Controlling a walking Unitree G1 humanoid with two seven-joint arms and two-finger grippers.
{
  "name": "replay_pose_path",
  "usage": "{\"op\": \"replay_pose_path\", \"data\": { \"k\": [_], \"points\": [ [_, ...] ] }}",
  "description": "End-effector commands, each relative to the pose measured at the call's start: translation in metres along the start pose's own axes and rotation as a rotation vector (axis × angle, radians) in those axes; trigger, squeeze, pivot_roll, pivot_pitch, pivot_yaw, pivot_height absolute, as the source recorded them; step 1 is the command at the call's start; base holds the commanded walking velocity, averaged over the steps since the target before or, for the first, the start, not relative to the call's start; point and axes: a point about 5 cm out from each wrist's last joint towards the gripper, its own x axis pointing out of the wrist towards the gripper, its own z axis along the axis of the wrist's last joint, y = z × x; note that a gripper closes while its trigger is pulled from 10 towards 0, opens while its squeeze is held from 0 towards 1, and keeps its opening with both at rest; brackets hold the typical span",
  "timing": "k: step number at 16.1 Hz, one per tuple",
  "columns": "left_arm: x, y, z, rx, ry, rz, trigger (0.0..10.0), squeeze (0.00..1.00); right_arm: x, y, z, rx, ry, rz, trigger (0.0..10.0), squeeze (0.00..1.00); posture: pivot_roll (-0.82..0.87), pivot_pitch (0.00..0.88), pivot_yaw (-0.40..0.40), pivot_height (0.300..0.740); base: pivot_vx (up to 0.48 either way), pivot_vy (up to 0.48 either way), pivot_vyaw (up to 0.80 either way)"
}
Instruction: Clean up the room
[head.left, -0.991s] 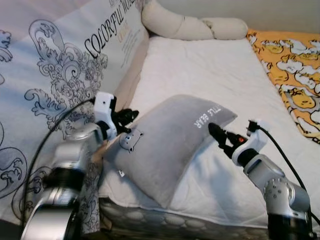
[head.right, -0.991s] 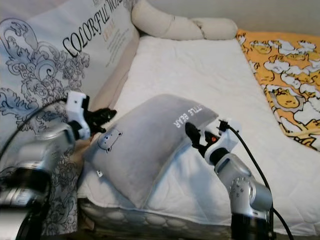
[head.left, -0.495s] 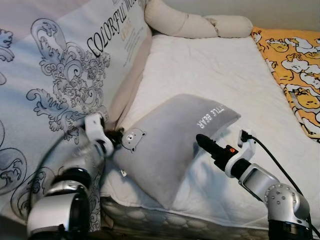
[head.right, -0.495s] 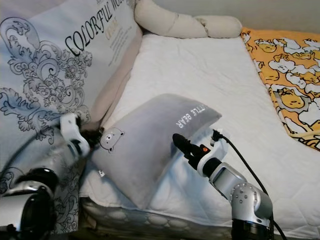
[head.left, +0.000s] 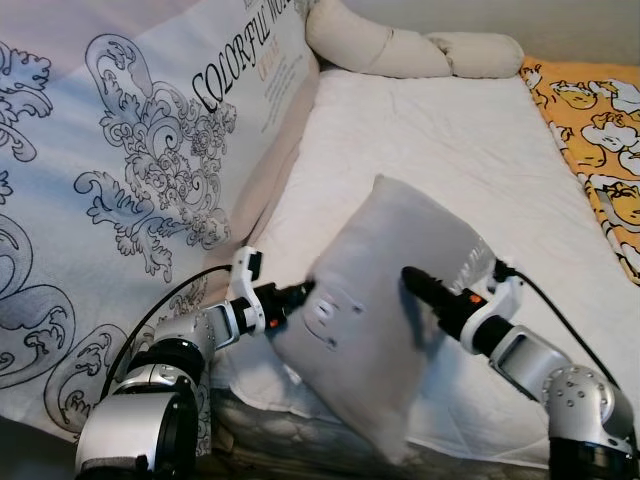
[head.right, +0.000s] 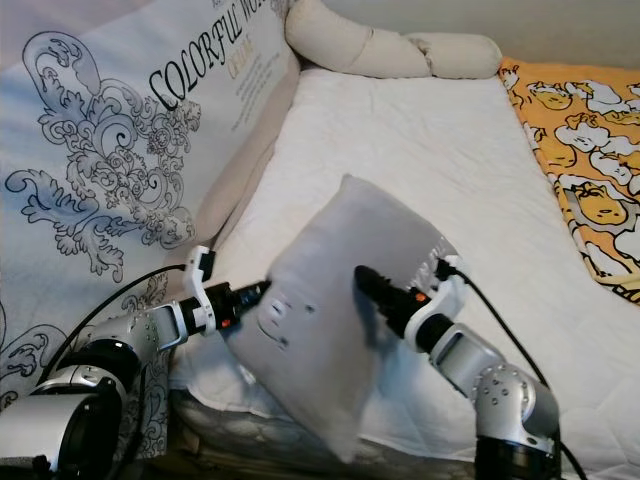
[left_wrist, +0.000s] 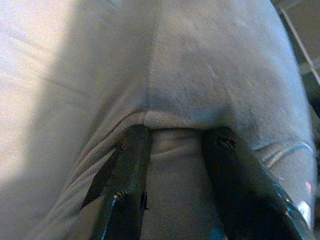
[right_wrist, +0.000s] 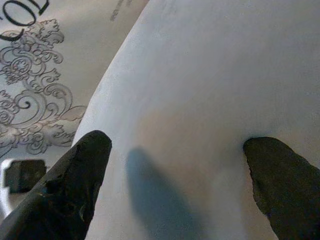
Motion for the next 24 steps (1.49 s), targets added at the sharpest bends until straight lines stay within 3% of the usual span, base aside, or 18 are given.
{"op": "replay_pose_path", "data": {
  "k": [1, 4, 6, 7, 8, 9, 10, 11, 12, 13, 16, 20, 21, 23, 24],
  "points": [
    [0.002, -0.004, -0.01, 0.028, 0.082, -0.068, 10.0, 0.0, -0.002, -0.004, 0.009, -0.009, -0.029, -0.021, 10.0, 1.0, -0.04, 0.0, 0.029, 0.74, 0.0, 0.0, 0.0],
    [-0.003, 0.005, -0.007, 0.253, 0.098, 0.039, 10.0, 0.0, -0.01, -0.013, 0.021, -0.014, -0.079, -0.056, 10.0, 1.0, -0.03, 0.0, 0.026, 0.74, 0.0, 0.0, 0.0],
    [-0.005, 0.006, -0.007, 0.251, 0.104, 0.05, 10.0, 0.0, -0.017, -0.02, 0.021, -0.019, -0.086, -0.09, 10.0, 1.0, -0.03, 0.0, 0.033, 0.74, 0.0, 0.0, 0.0],
    [-0.001, -0.001, -0.012, 0.233, 0.134, -0.025, 8.9, 0.0, -0.025, -0.03, 0.017, -0.045, -0.065, -0.127, 10.0, 1.0, -0.04, 0.0, 0.04, 0.74, 0.0, 0.0, 0.0],
    [0.0, -0.002, -0.013, 0.229, 0.135, -0.039, 8.9, 0.0, -0.027, -0.032, 0.017, -0.047, -0.063, -0.135, 10.0, 1.0, -0.04, 0.0, 0.04, 0.74, 0.0, 0.0, 0.0],
    [0.001, -0.002, -0.013, 0.243, 0.131, -0.033, 10.0, 0.0, -0.031, -0.037, 0.017, -0.056, -0.06, -0.157, 10.0, 1.0, -0.05, 0.0, 0.046, 0.74, 0.0, 0.0, 0.0],
    [0.004, -0.001, -0.008, 0.278, 0.083, 0.023, 10.0, 0.0, -0.038, -0.045, 0.017, -0.103, -0.041, -0.201, 10.0, 1.0, -0.05, 0.0, 0.049, 0.74, 0.0, 0.0, 0.0],
    [0.001, 0.001, 0.004, 0.304, 0.018, 0.065, 10.0, 0.41, -0.04, -0.046, 0.017, -0.11, -0.04, -0.209, 10.0, 1.0, -0.07, 0.0, 0.062, 0.74, 0.0, 0.0, 0.0],
    [-0.008, 0.002, 0.02, 0.331, -0.028, 0.064, 10.0, 1.0, -0.04, -0.045, 0.017, -0.108, -0.045, -0.199, 10.0, 1.0, -0.07, 0.0, 0.067, 0.74, 0.0, 0.0, 0.0],
    [-0.019, 0.001, 0.034, 0.335, -0.051, 0.018, 10.0, 1.0, -0.039, -0.043, 0.018, -0.109, -0.048, -0.188, 10.0, 1.0, -0.08, 0.0, 0.068, 0.74, 0.0, 0.0, 0.0],
    [-0.031, -0.003, 0.052, 0.324, -0.078, -0.043, 10.0, 1.0, -0.038, -0.042, 0.018, -0.111, -0.047, -0.173, 10.0, 1.0, -0.08, 0.0, 0.064, 0.74, 0.0, 0.0, 0.0],
    [-0.008, -0.001, 0.065, 0.387, -0.183, 0.232, 10.0, 1.0, -0.041, -0.044, 0.011, -0.09, -0.031, -0.165, 10.0, 1.0, -0.1, 0.0, 0.061, 0.74, 0.0, 0.0, 0.0],
    [-0.001, -0.001, 0.064, 0.341, -0.232, 0.315, 10.0, 0.37, -0.043, -0.041, 0.006, -0.068, -0.015, -0.129, 10.0, 1.0, -0.13, 0.0, 0.065, 0.74, 0.0, 0.0, 0.0],
    [0.004, 0.0, 0.063, 0.236, -0.304, 0.382, 10.0, 0.26, -0.048, -0.037, 0.0, -0.018, -0.002, -0.057, 10.0, 1.0, -0.18, 0.0, 0.079, 0.74, 0.0, 0.0, 0.0],
    [0.008, 0.001, 0.06, 0.181, -0.327, 0.408, 10.0, 0.0, -0.05, -0.037, -0.004, 0.013, 0.007, -0.023, 10.0, 1.0, -0.21, 0.0, 0.086, 0.74, 0.0, 0.0, 0.0]
  ]
}}
